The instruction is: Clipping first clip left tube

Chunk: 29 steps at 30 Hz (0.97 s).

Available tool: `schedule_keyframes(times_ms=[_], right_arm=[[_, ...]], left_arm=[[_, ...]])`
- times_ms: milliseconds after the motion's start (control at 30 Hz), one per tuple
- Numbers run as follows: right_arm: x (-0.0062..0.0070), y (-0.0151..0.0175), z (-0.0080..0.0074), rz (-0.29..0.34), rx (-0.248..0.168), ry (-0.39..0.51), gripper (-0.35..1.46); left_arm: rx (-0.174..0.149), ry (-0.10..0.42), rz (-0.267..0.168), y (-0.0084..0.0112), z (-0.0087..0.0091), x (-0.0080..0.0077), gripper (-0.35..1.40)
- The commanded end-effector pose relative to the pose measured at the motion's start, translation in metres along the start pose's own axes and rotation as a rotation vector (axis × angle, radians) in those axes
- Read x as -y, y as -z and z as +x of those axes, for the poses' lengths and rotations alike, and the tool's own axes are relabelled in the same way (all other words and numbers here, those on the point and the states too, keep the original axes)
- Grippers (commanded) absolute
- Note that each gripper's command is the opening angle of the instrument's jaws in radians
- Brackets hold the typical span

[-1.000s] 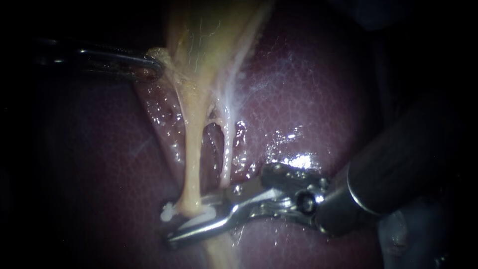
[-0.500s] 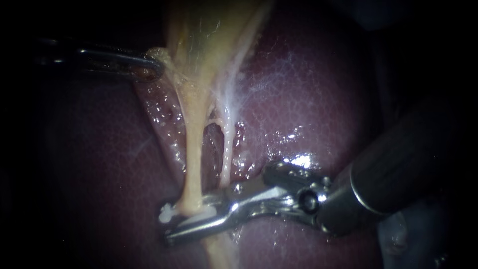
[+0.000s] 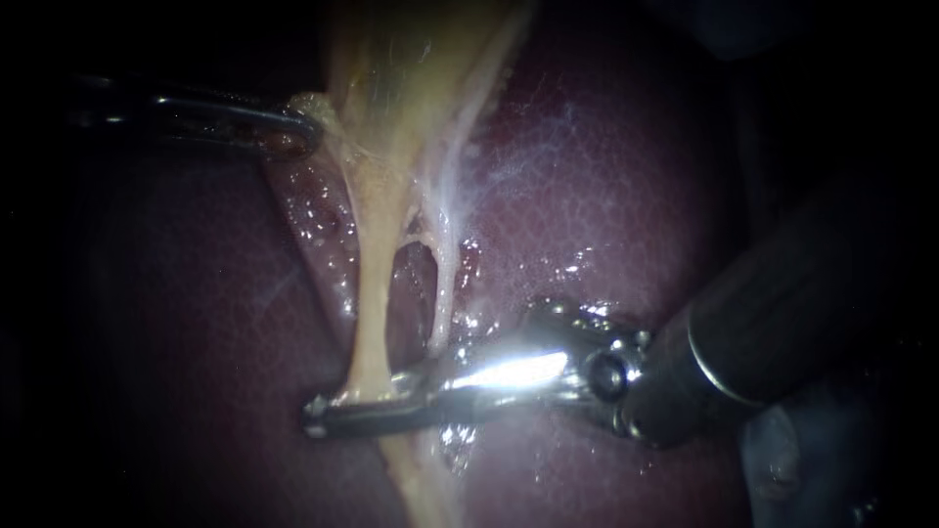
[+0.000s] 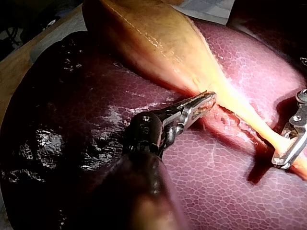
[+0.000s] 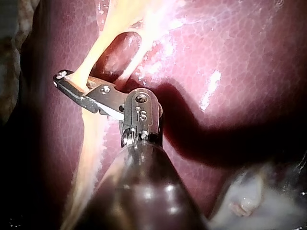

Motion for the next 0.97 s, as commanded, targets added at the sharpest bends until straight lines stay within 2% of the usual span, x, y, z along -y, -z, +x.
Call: schedule_keyframes(times_ms=[33, 333, 467, 967], right_arm=[[0.0000, -0.0001, -0.0001, 0.001, 0.001, -0.004, -0.35], [0.0002, -0.0002, 0.0000, -0.034, 0.038, -0.011, -0.35], [0.0003, -0.0002, 0.0001, -0.046, 0.067, -0.009, -0.35], [0.0003, 0.0000, 0.0004, -0.047, 0.068, -0.011, -0.35]], left_arm=[[0.000, 0.000, 0.000, 0.0000, 0.0000, 0.0000, -0.35], [-0.003, 0.000, 0.000, 0.0000, 0.0000, 0.0000, -0.35], [-0.003, 0.000, 0.000, 0.0000, 0.0000, 0.0000, -0.35], [-0.003, 0.000, 0.000, 0.0000, 0.0000, 0.0000, -0.35]])
